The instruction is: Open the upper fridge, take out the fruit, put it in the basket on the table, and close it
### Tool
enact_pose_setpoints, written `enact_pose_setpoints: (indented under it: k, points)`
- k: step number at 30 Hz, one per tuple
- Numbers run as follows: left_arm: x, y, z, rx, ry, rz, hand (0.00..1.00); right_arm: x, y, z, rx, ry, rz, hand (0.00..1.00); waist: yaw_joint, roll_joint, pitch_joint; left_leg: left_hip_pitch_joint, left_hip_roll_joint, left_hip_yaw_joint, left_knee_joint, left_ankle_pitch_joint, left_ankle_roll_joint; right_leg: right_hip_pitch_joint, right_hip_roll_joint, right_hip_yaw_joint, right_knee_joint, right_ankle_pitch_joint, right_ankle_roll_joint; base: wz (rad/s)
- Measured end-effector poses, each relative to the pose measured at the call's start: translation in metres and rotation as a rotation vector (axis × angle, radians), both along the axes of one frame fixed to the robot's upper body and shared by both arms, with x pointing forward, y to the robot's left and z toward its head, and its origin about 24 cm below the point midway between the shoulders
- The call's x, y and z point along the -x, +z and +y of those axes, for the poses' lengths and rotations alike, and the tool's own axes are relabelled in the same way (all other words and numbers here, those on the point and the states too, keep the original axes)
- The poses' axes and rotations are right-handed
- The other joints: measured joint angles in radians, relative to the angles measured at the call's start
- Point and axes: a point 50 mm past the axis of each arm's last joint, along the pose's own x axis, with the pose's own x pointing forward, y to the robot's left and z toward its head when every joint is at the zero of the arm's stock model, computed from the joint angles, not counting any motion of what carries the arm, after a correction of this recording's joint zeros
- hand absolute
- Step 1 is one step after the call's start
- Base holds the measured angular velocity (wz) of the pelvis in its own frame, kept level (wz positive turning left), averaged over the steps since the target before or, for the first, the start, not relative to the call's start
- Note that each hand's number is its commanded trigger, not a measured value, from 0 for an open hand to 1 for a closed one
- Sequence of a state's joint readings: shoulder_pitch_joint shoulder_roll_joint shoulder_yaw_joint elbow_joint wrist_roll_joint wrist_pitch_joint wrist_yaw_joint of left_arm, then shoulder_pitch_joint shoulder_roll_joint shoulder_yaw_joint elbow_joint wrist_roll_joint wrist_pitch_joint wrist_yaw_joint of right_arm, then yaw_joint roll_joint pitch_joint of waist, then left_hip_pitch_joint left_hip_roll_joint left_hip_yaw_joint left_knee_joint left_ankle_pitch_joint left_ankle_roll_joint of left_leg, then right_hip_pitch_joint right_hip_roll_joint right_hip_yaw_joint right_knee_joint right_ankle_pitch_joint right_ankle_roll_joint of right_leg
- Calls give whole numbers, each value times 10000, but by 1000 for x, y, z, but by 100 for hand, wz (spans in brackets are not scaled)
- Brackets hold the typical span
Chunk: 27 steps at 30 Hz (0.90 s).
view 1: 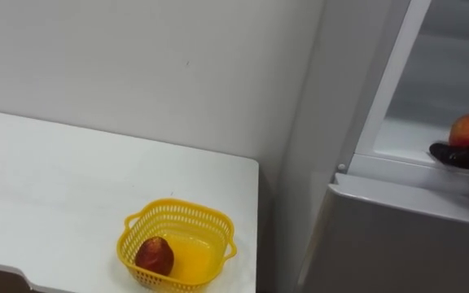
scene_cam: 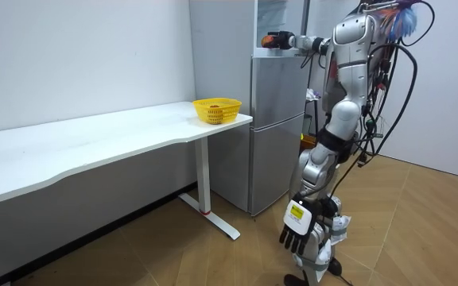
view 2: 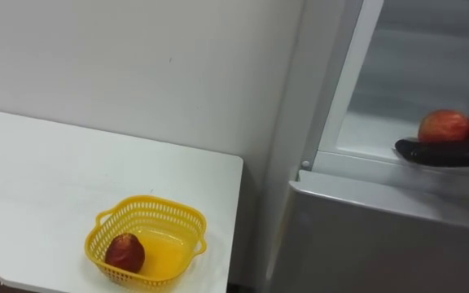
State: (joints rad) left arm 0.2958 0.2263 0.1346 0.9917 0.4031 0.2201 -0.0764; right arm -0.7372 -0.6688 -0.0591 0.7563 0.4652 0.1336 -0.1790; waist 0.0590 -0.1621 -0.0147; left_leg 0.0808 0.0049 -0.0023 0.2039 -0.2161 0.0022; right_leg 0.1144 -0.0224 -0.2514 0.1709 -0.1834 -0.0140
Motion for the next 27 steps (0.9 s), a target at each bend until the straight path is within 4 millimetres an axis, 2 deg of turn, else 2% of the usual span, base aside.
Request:
enact_pose_setpoints:
  k: [7, 22, 25, 27]
  points:
    - [-2, 1, 4, -57, -36, -18, 0, -1, -4, 1, 583, 82, 410, 100, 27, -14, 9, -6, 13, -8, -11, -1, -2, 50, 17, -3, 1, 1, -2, 0]
    - [-9, 2, 6, -9, -104, -151, 0, -3, 2, 3, 539, 211, 246, 100, 10, 9, 26, -4, 26, -15, -11, -2, -3, 57, 25, -12, 6, 4, -5, 0]
    - [-9, 2, 6, -26, -111, -170, 0, -3, 2, 3, 508, 195, 228, 100, 12, 41, 49, -3, 26, -15, -12, -2, -3, 59, 24, -19, 7, 4, -5, 0]
    - [-10, 3, 7, -72, -131, -189, 0, -3, 2, 3, 481, 143, 199, 100, 10, 22, 36, -10, 25, 6, -13, -2, -3, 59, 21, -42, 11, 4, -5, 0]
